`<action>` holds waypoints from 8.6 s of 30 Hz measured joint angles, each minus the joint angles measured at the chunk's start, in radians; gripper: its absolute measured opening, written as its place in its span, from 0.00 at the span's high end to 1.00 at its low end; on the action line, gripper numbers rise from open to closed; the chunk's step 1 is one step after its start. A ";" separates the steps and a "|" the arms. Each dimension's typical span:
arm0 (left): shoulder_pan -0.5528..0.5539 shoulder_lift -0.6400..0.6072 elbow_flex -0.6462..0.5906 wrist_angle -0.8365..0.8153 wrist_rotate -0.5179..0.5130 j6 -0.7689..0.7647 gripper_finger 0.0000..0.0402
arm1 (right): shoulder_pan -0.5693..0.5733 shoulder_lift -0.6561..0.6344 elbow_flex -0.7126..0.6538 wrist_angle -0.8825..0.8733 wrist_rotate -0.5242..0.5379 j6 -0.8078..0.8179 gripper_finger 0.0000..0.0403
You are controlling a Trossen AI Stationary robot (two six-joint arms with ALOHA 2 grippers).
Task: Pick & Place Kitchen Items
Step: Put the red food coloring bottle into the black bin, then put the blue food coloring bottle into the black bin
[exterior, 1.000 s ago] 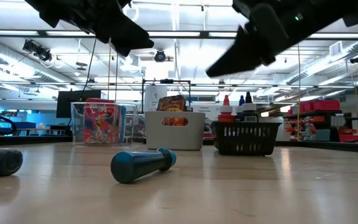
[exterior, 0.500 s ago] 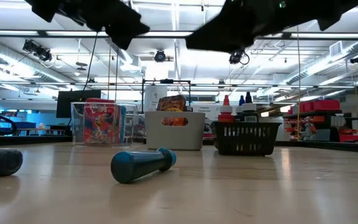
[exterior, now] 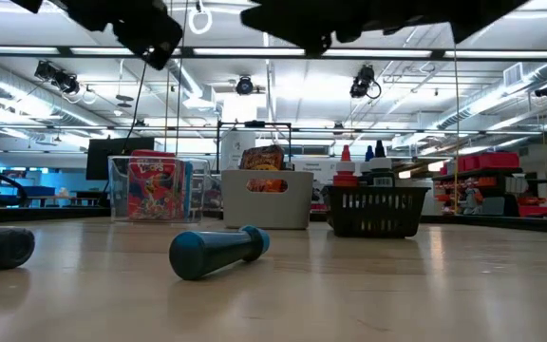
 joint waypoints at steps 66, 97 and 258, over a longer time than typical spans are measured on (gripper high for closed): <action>-0.228 0.595 0.362 -0.771 0.361 0.582 0.60 | -0.049 0.060 0.097 -0.199 -0.086 -0.096 0.47; -0.202 0.600 0.301 -0.643 0.043 0.476 0.65 | -0.054 0.060 0.097 -0.203 -0.086 -0.094 0.47; 0.185 -0.083 -0.301 0.413 -0.107 0.090 0.53 | 0.006 0.343 0.238 -0.245 -0.439 0.038 0.47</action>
